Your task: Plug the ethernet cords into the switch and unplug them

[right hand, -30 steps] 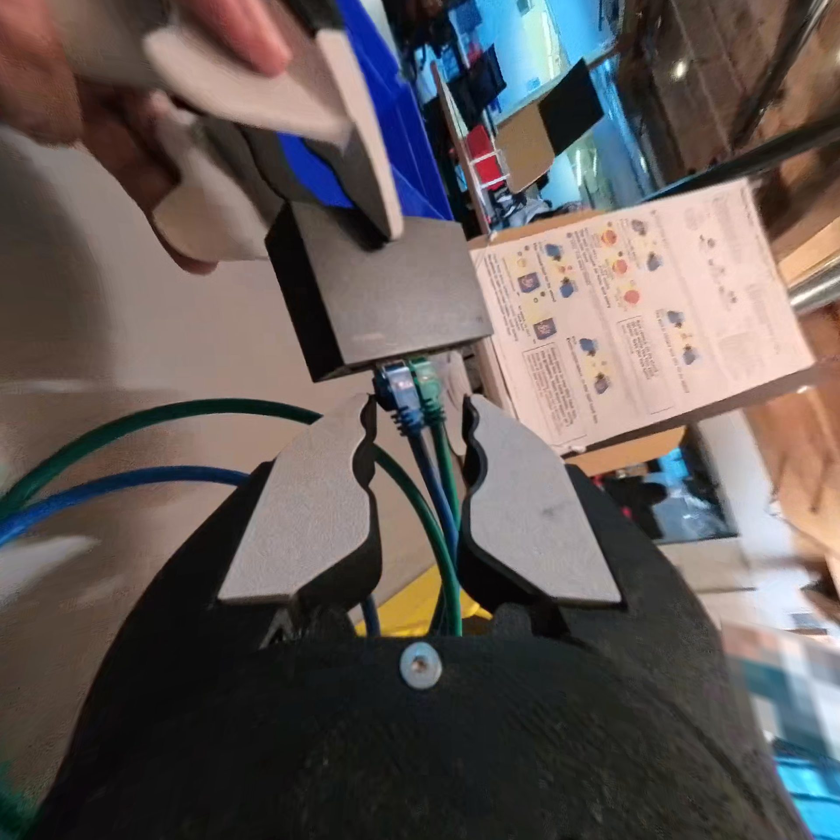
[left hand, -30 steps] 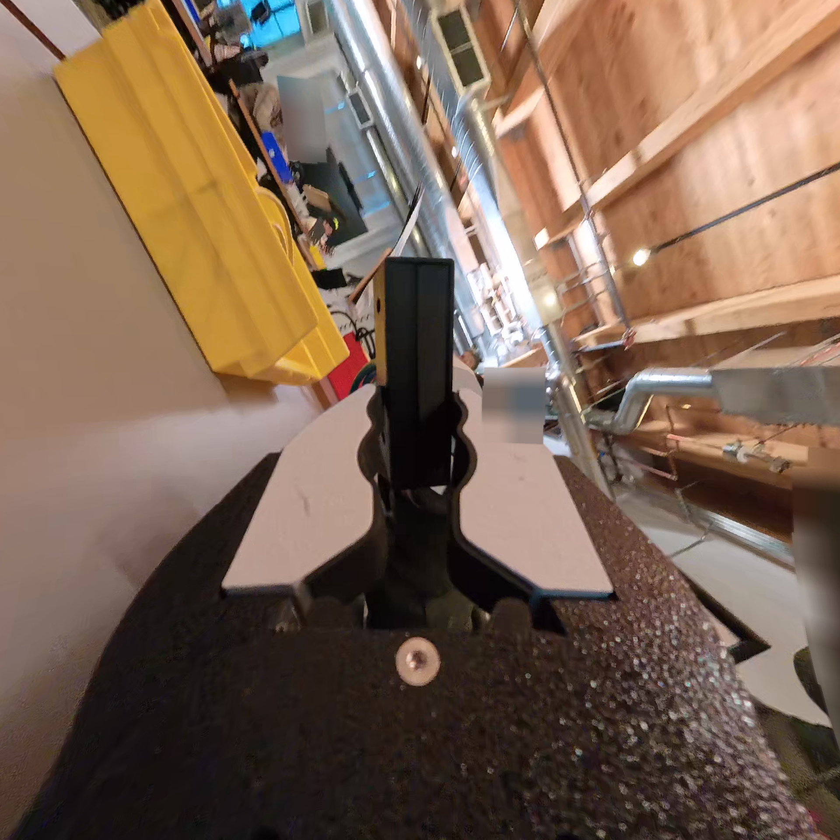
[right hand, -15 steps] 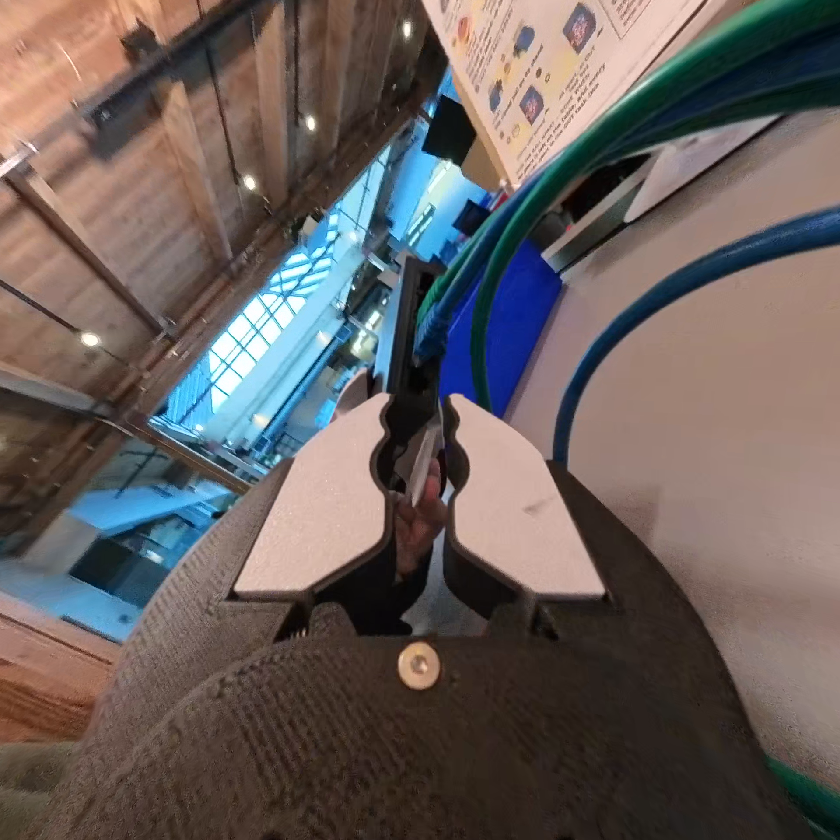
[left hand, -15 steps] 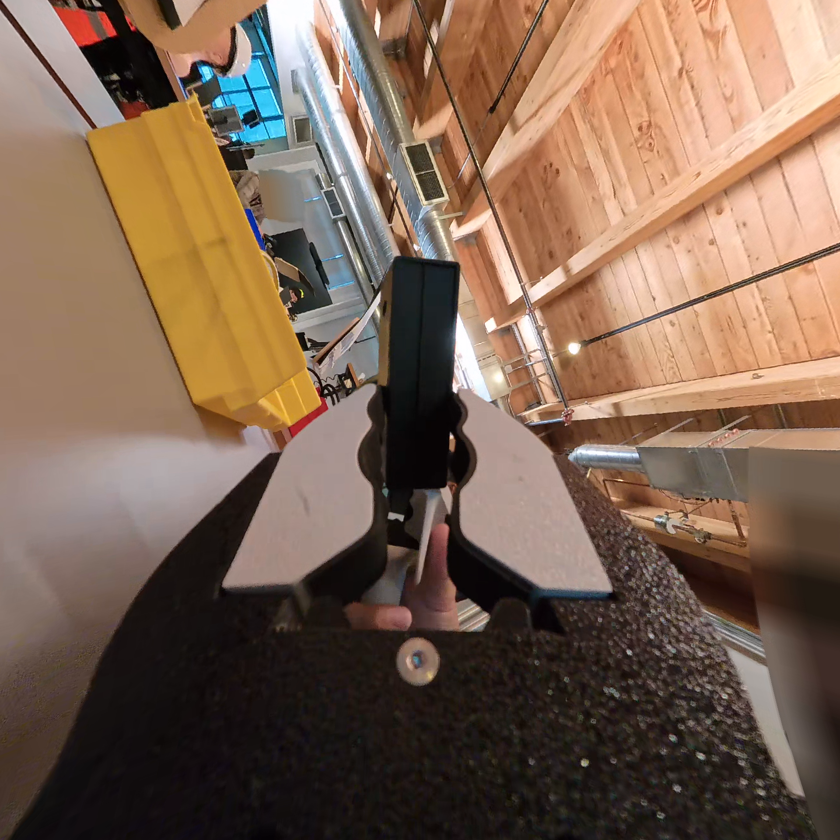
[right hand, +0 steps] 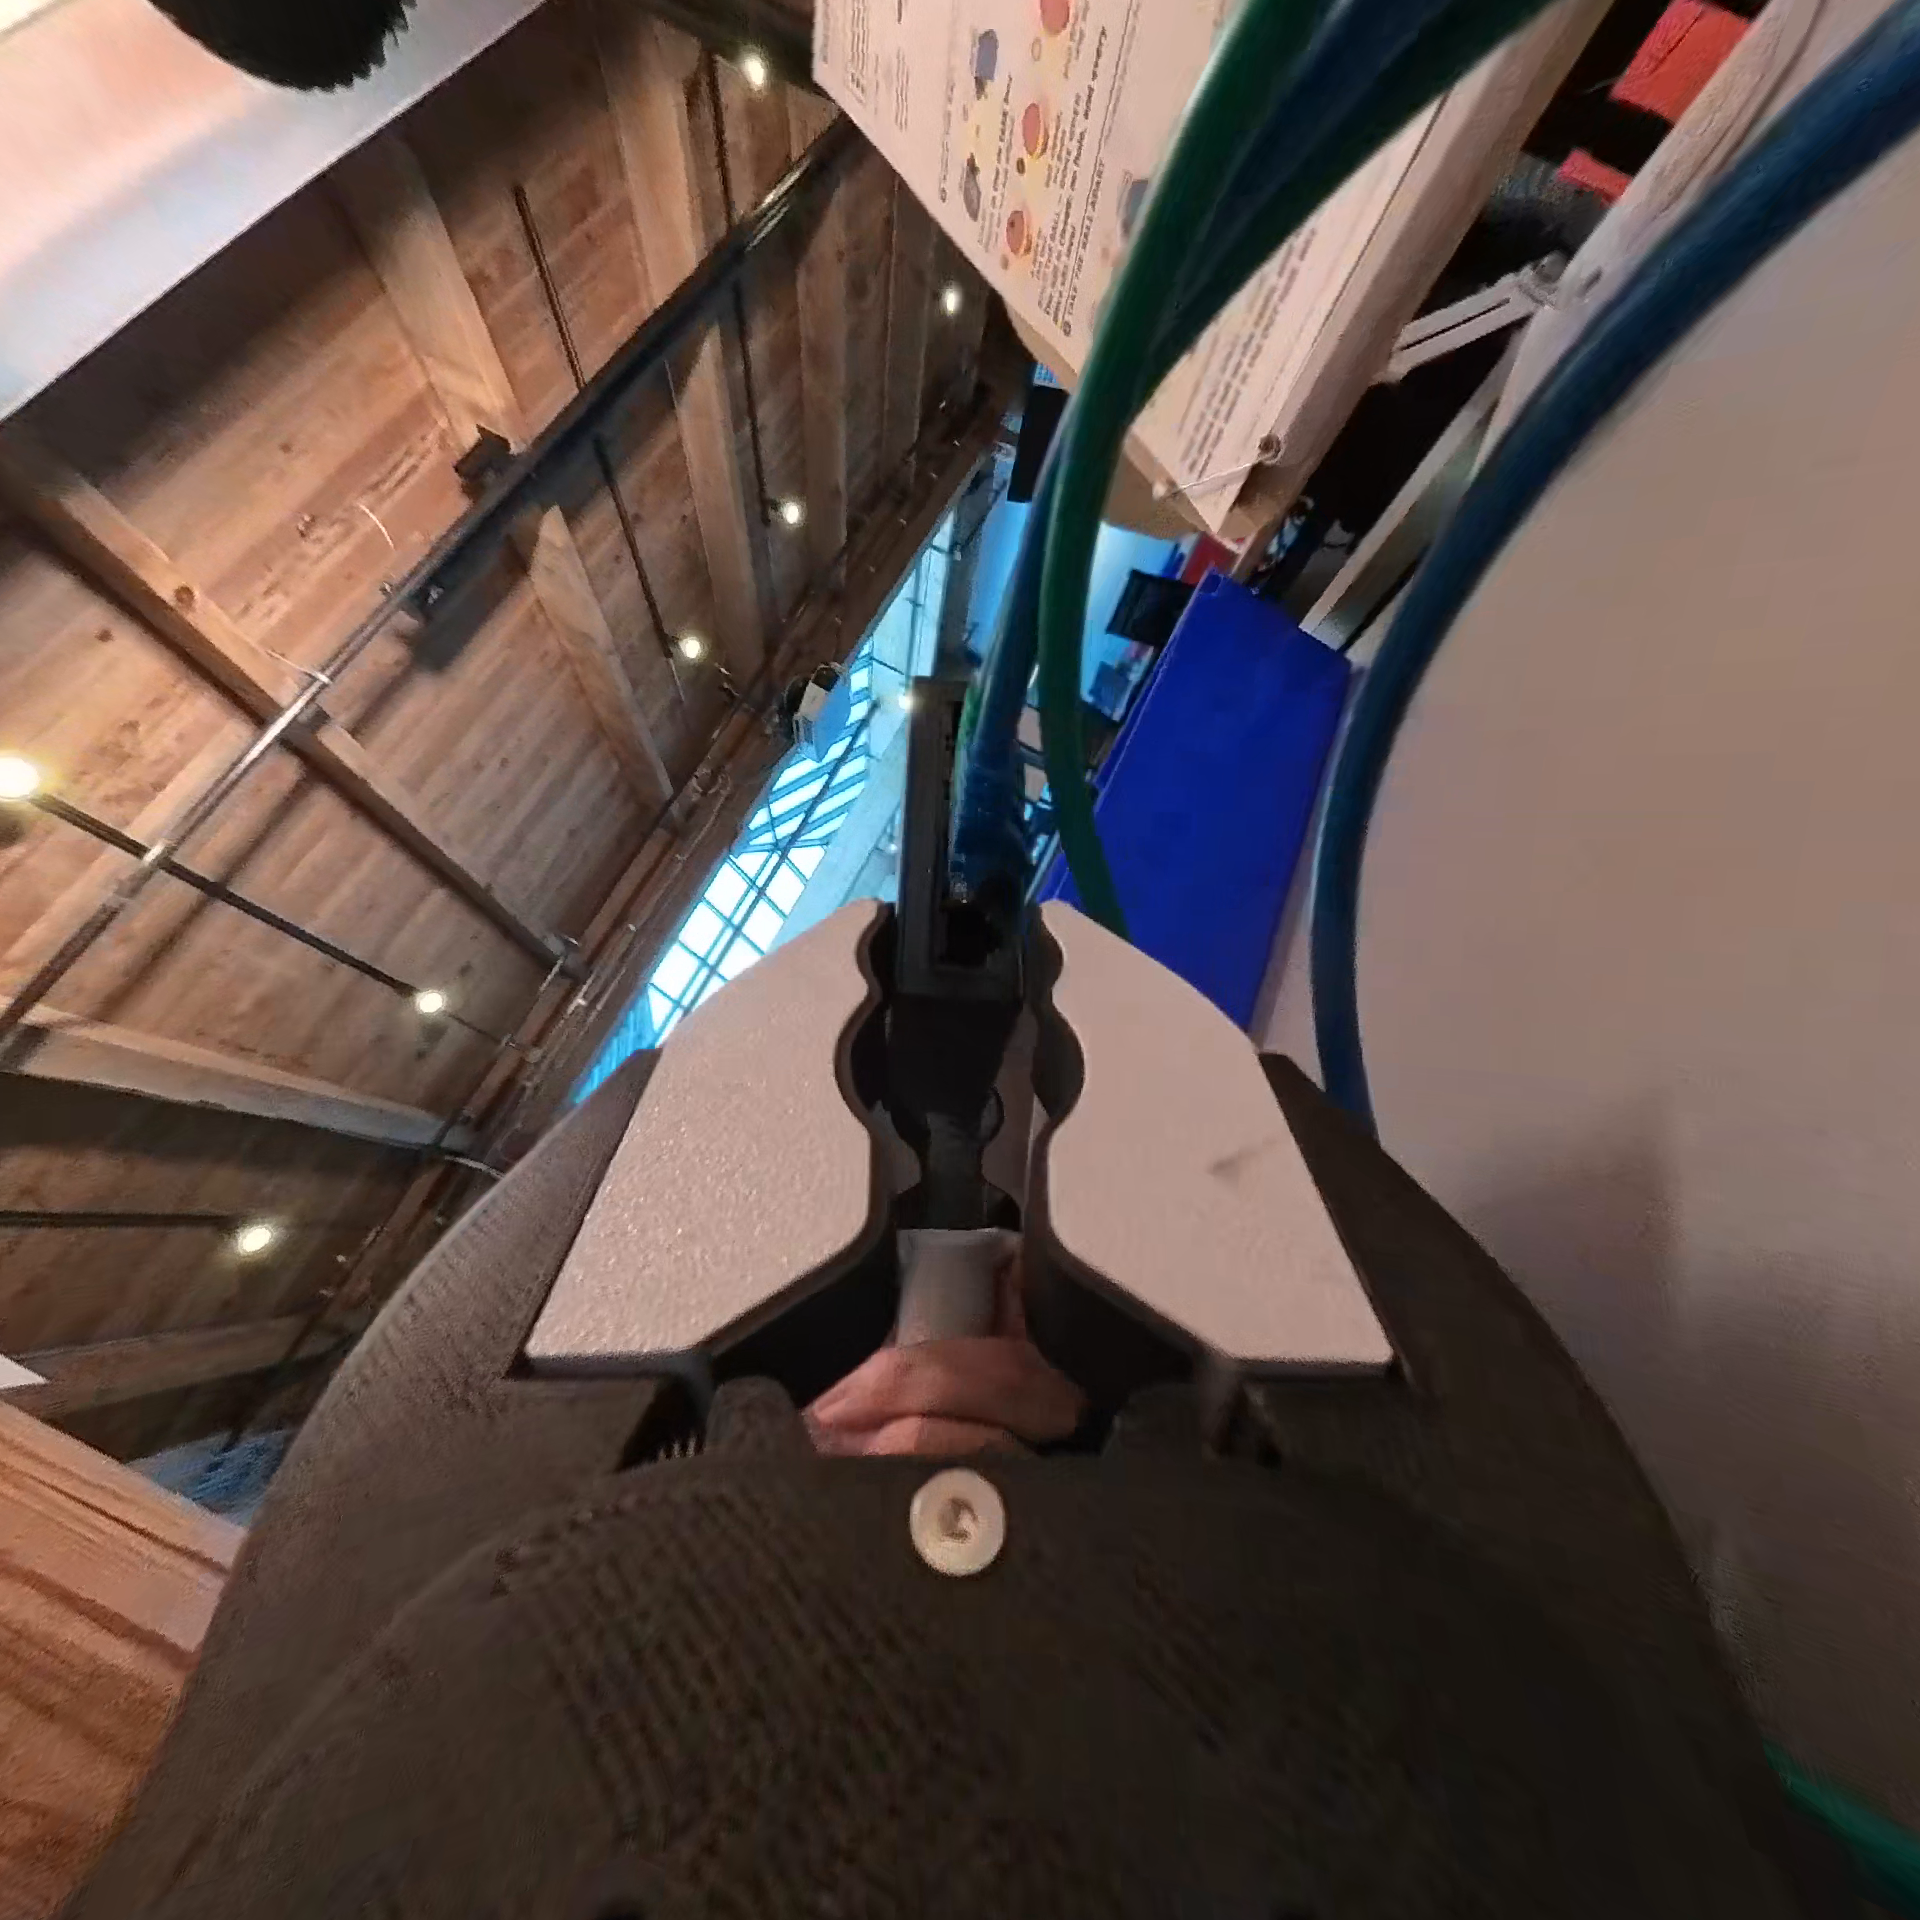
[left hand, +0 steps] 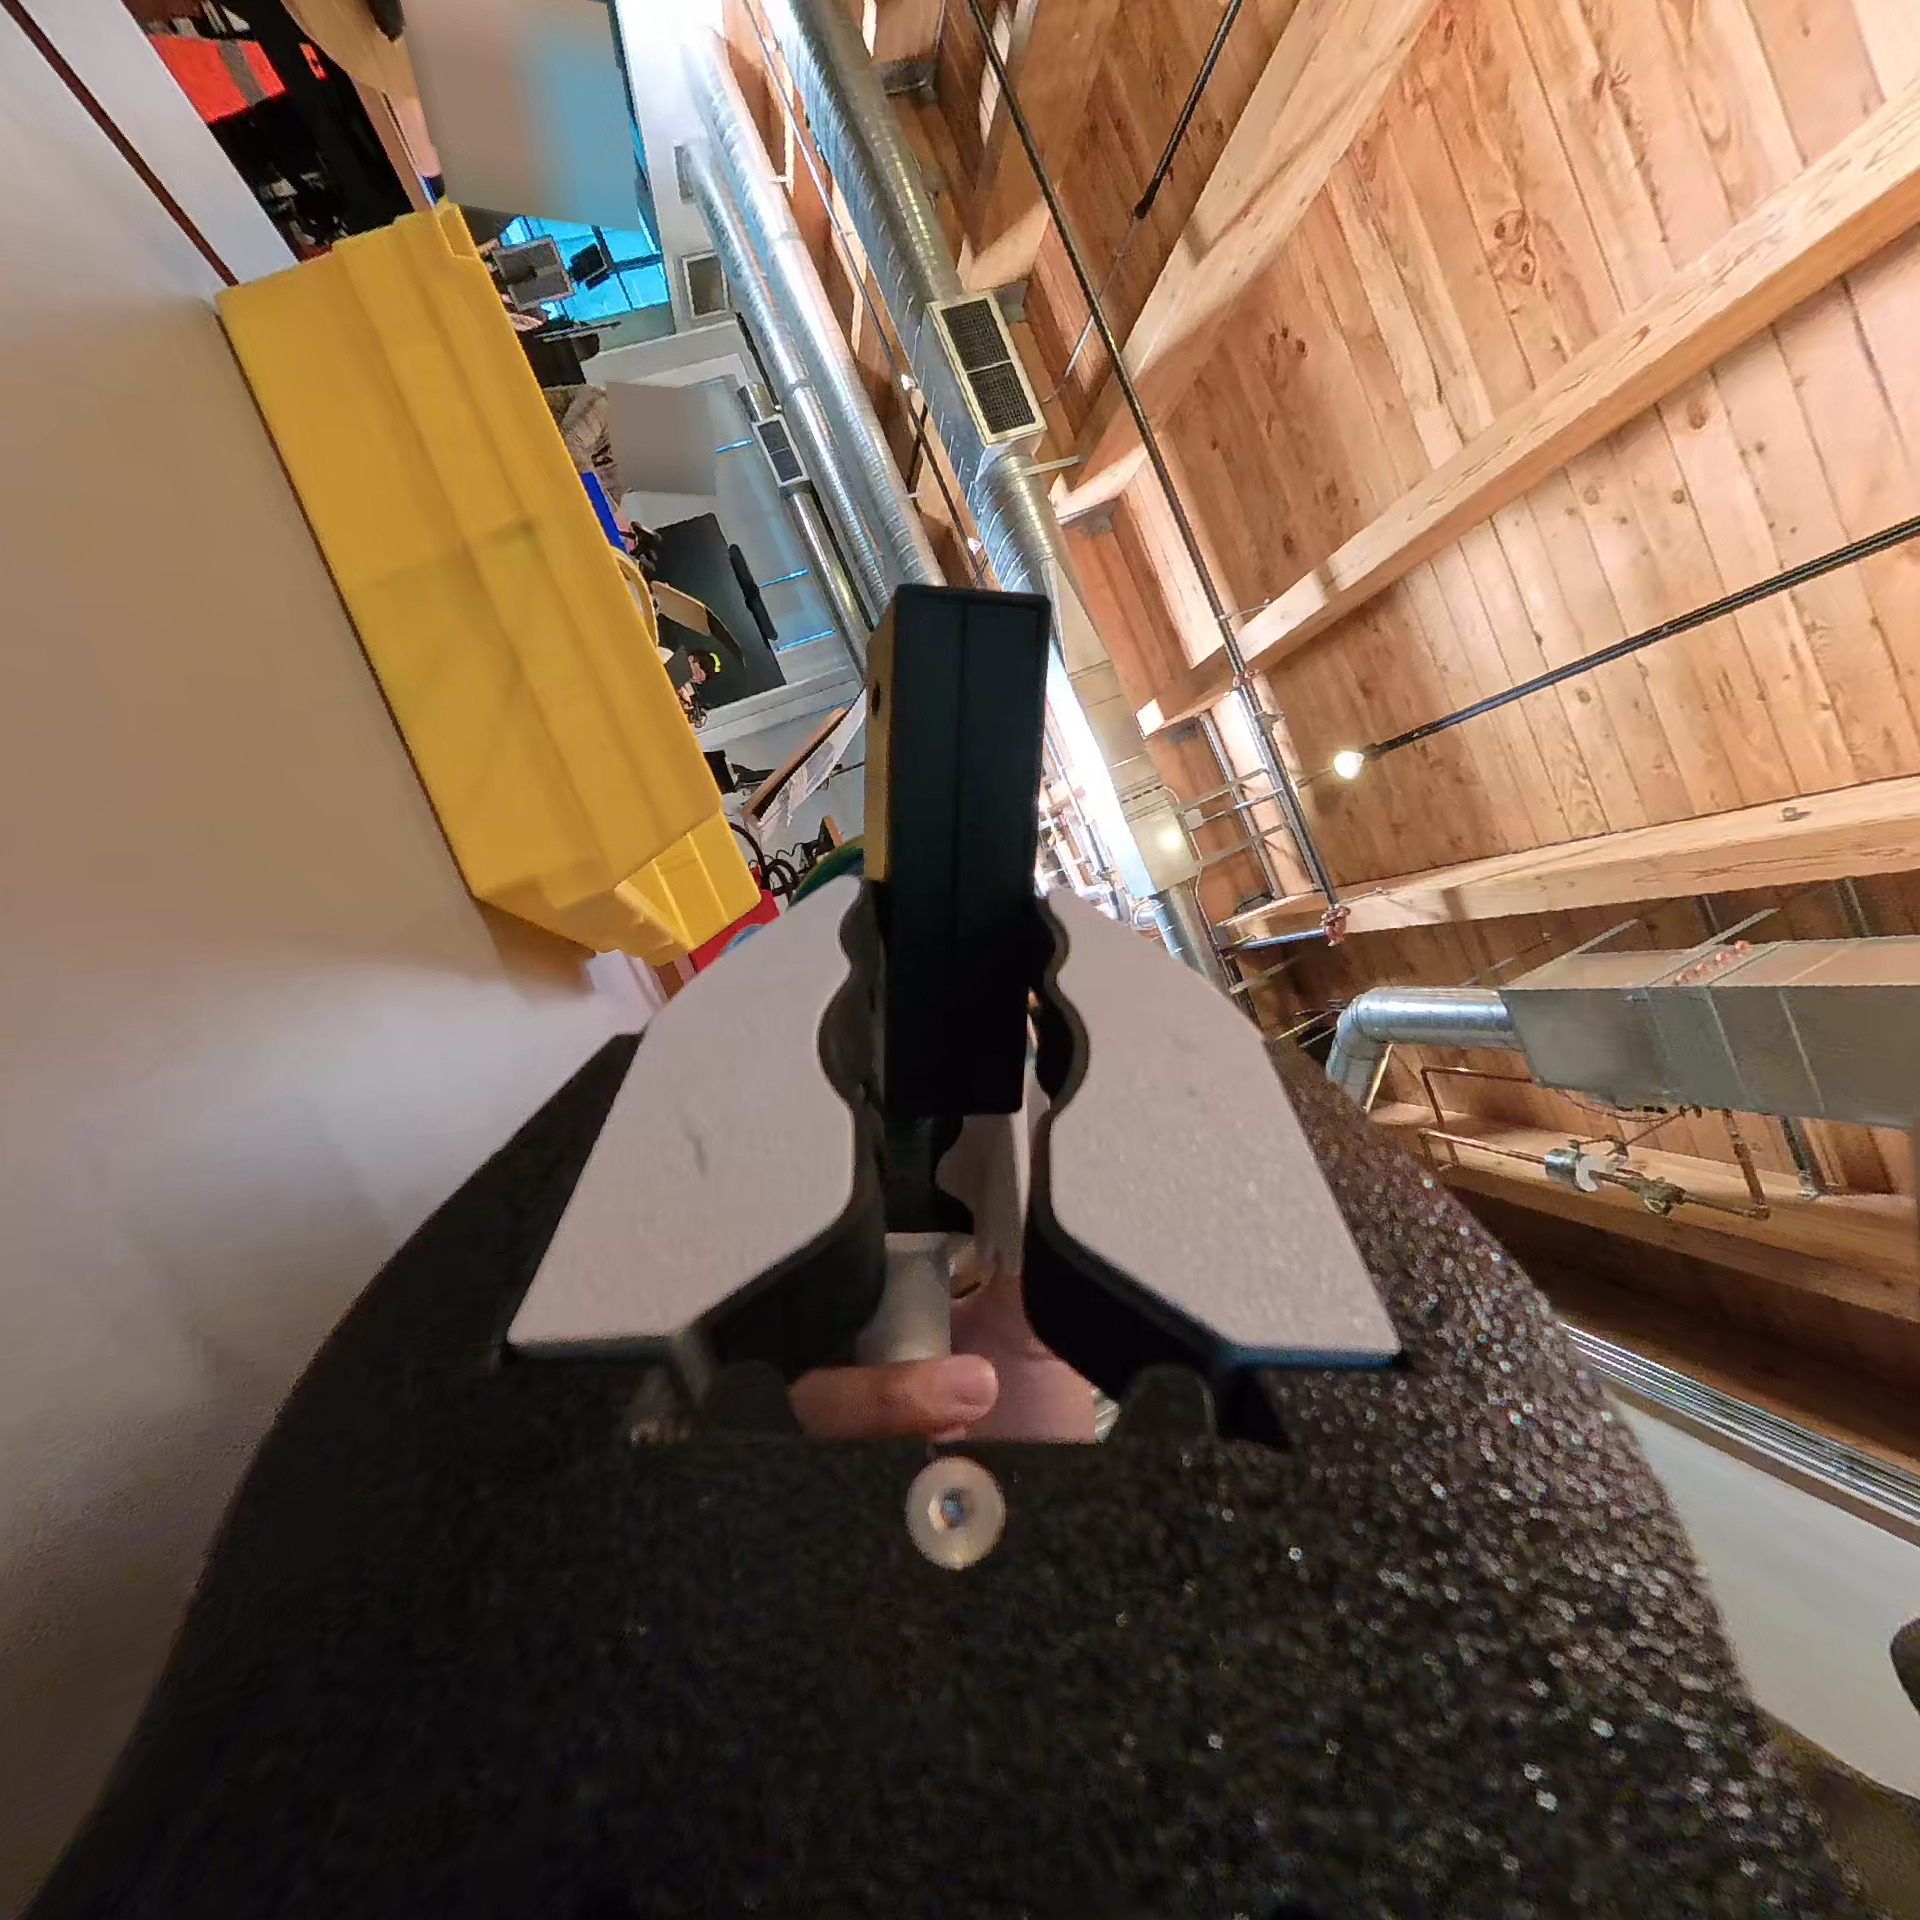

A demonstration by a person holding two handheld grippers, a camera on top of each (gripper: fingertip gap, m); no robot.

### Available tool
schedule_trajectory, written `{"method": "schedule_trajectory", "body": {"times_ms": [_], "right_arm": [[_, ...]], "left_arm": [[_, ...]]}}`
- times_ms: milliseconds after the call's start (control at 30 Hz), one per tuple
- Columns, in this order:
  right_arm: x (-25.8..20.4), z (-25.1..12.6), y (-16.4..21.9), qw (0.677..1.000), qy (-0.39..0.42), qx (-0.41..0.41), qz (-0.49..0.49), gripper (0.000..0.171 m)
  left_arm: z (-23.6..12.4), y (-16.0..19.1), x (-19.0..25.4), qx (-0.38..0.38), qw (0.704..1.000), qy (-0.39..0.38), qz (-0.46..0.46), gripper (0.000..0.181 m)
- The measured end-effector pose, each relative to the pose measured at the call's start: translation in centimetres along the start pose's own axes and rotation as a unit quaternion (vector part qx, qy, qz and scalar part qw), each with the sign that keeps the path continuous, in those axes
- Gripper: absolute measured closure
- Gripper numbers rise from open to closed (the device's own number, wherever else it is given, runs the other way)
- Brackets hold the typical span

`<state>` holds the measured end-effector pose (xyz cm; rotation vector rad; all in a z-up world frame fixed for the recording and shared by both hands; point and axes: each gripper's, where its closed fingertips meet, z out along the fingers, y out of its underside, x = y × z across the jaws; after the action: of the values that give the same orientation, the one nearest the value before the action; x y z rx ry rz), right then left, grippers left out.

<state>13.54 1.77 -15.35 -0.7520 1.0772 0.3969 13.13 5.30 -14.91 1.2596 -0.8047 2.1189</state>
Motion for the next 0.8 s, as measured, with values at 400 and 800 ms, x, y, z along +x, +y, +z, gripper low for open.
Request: {"method": "schedule_trajectory", "body": {"times_ms": [400,800], "right_arm": [[1.1,-0.6,-1.0,0.999,0.008,0.029,0.018,0.159],[1.5,-0.4,-1.0,0.998,0.006,0.039,0.052,0.156]], "left_arm": [[0.4,1.2,-0.7,-0.014,1.0,-0.015,0.014,0.155],[0.2,1.3,-1.0,-0.026,0.999,-0.03,0.037,0.155]]}}
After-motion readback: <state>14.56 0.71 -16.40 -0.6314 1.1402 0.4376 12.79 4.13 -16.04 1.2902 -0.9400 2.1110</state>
